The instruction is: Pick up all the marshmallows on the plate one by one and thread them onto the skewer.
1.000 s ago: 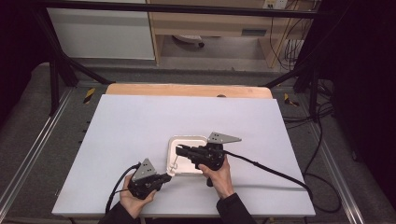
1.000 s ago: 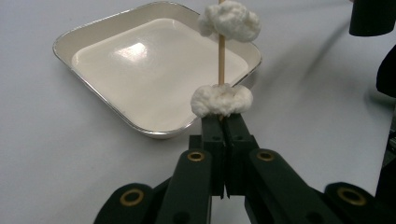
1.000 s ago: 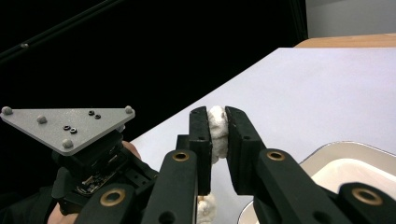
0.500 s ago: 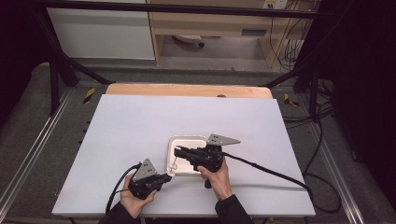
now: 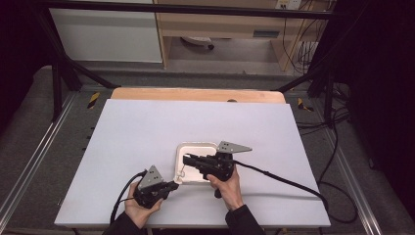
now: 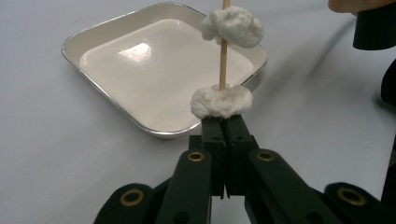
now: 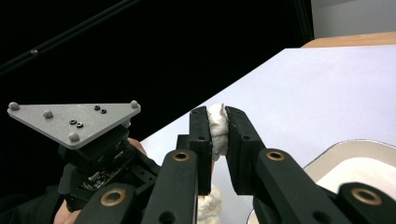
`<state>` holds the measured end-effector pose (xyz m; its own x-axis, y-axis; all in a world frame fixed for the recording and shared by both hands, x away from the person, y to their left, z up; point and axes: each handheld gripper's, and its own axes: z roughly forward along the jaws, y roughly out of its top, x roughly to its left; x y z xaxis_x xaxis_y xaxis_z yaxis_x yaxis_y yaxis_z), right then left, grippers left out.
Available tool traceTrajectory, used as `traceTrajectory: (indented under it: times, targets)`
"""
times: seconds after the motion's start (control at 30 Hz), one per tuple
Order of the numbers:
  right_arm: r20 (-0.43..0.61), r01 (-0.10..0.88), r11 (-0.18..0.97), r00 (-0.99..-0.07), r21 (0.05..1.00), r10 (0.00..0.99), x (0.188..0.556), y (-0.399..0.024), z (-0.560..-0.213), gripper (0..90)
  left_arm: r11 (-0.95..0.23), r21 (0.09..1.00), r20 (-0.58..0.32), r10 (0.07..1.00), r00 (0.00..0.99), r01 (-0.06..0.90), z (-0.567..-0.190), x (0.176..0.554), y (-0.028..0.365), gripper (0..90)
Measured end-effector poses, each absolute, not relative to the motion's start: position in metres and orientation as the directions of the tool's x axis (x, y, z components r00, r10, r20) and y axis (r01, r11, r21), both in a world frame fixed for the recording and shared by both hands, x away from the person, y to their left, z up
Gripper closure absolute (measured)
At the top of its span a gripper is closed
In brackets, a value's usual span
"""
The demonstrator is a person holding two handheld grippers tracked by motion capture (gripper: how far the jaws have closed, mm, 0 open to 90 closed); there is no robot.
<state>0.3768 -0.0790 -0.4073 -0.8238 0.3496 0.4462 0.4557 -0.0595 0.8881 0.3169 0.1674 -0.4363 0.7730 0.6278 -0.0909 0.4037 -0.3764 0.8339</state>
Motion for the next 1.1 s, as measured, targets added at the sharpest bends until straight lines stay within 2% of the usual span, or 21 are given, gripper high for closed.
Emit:
traceTrajectory:
  times: [1.1]
  targets:
    - [0.468, 0.482, -0.052, -0.813, 0.875, 0.346, 0.3768, -0.0788, -0.4166, 82.2, -0.385, 0.828, -0.087, 0.629, 0.772, 0.407, -0.4355, 0.3166, 0.1670, 89.3]
